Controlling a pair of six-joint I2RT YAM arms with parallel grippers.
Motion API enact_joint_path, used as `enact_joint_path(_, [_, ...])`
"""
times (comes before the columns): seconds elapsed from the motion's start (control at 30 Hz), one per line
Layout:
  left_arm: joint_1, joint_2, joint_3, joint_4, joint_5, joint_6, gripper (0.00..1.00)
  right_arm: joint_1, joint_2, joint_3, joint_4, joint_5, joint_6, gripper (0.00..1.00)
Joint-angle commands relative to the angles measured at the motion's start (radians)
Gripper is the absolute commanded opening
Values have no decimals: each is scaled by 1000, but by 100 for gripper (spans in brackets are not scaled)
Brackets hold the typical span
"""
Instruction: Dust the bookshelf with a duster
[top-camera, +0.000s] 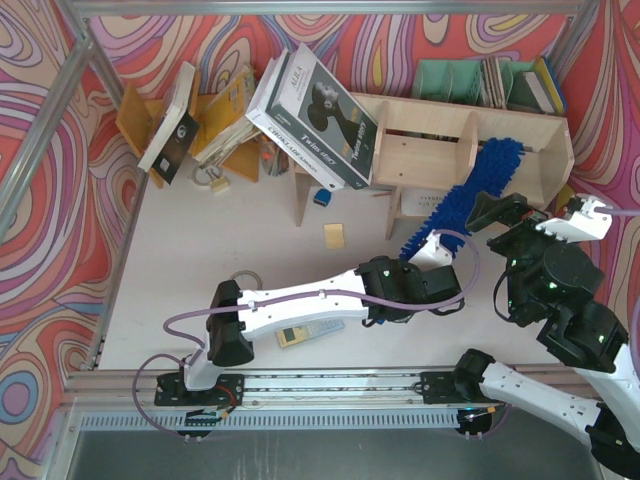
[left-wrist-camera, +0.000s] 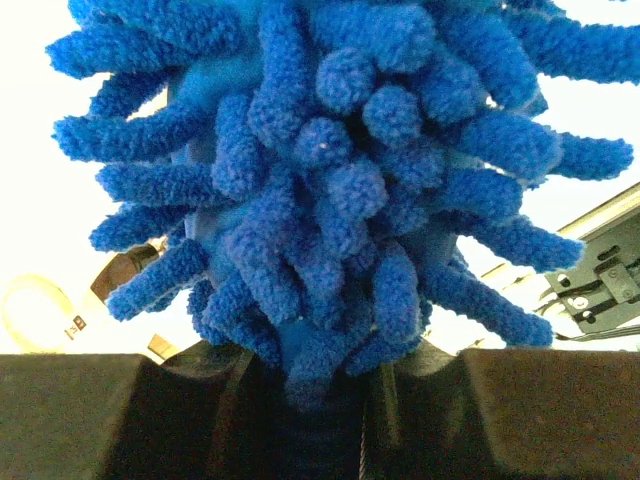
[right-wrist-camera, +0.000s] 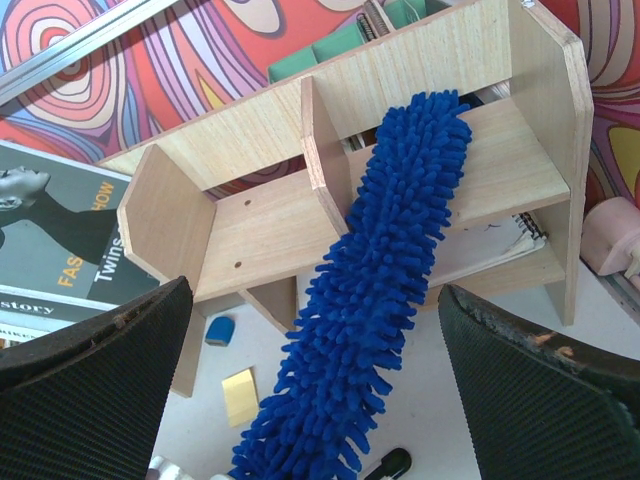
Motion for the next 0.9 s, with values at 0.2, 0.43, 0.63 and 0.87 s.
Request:
enact_joint_path(0.2, [6, 79, 115, 102, 73, 106, 0, 0, -2, -5, 3, 10, 20, 99])
enact_joint_path(0.43, [6, 11, 16, 128, 7, 107, 0, 0, 1, -7, 6, 13, 20, 99])
enact_joint_path(0.63, [11, -100, -146, 163, -48, 58, 0, 0, 9, -11, 11, 7, 22, 99])
enact_joint_path(0.87, [11, -68, -97, 158, -22, 69, 0, 0, 8, -18, 19, 3, 20, 99])
